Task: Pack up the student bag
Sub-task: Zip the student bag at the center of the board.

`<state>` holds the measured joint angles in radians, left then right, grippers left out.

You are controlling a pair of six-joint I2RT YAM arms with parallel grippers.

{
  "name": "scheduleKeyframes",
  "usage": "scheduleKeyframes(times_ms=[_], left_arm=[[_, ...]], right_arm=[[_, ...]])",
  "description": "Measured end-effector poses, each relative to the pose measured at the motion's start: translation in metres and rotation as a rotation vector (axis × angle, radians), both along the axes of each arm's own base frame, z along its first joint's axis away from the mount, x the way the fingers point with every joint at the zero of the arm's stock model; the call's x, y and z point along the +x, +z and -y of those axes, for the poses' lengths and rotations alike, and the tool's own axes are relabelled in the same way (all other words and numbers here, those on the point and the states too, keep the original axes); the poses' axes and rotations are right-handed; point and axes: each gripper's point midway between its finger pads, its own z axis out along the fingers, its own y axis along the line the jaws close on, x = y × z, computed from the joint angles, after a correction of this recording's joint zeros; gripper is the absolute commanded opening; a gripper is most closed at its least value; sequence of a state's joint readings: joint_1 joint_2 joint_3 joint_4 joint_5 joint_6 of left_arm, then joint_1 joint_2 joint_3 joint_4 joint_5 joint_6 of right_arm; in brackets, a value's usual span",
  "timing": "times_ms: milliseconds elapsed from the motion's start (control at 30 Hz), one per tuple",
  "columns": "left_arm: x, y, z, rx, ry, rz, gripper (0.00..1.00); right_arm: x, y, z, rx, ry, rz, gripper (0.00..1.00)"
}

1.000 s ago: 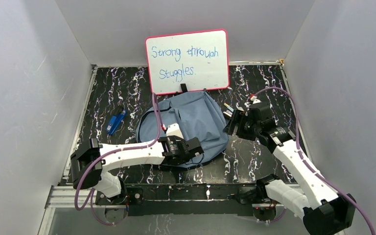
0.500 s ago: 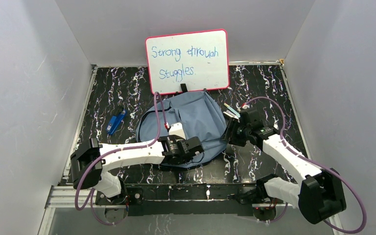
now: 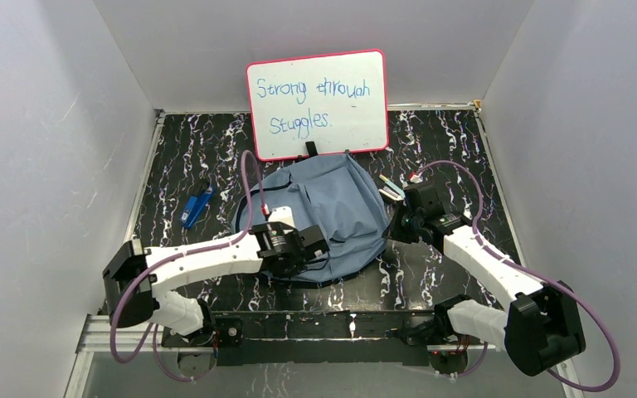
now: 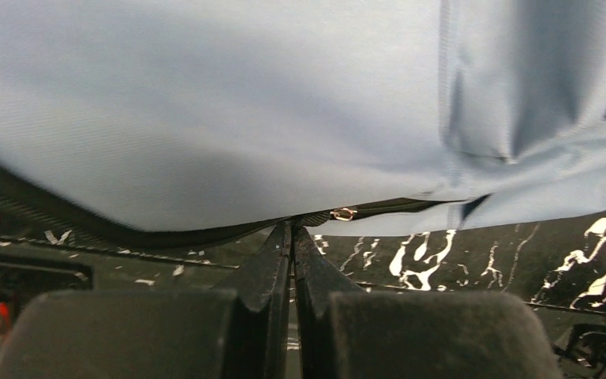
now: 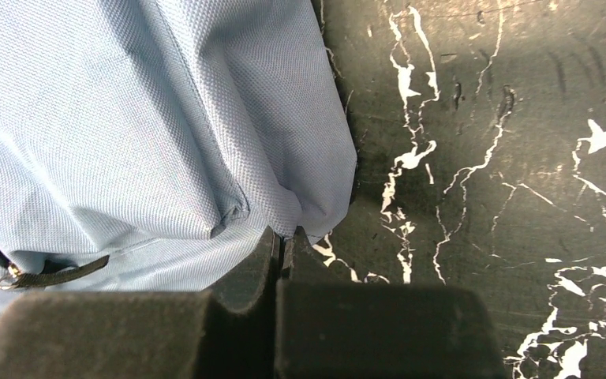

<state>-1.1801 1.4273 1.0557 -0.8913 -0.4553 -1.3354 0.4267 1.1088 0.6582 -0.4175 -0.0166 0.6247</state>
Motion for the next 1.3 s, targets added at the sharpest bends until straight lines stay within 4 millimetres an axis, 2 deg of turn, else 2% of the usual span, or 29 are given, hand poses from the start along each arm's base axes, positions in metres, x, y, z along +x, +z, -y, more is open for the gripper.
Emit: scheduleKeyframes(times_ms=[433,533,700,767,900,1000,1133,1300], left_arm=[[-0.01,0.034,-0.094,0.155,0.165,-0.032,0.0],[-0.004,0.044,-0.11,0.16,0.222,-0.018,0.0],[0.013,0.06,-0.124,0.173,0.271,0.007,0.0],[0.021,0.066,-0.126,0.201,0.255,0.015,0.0],[0.032,0.068,-0.122,0.271,0.167,0.008,0.0],[0.037,0.066,-0.118,0.297,0.094,0.001,0.0],[0.042,0.067,-0.112,0.288,0.03,0.011,0.0],[0.044,0.07,-0.106,0.26,-0.012,0.021,0.08]], right_arm=[[0.004,0.0,0.016,-0.081,-0.029,0.027,0.0],[0.004,0.002,0.016,-0.082,-0.031,0.029,0.0],[0.005,0.005,0.017,-0.088,-0.028,0.032,0.0],[0.005,0.007,0.017,-0.092,-0.022,0.036,0.05],[0.006,0.014,0.016,-0.093,0.005,0.057,0.28],[0.007,0.028,0.015,-0.087,0.041,0.101,0.43],[0.013,0.069,0.009,-0.041,0.101,0.237,0.57],[0.015,0.134,-0.014,0.087,0.243,0.508,0.6]])
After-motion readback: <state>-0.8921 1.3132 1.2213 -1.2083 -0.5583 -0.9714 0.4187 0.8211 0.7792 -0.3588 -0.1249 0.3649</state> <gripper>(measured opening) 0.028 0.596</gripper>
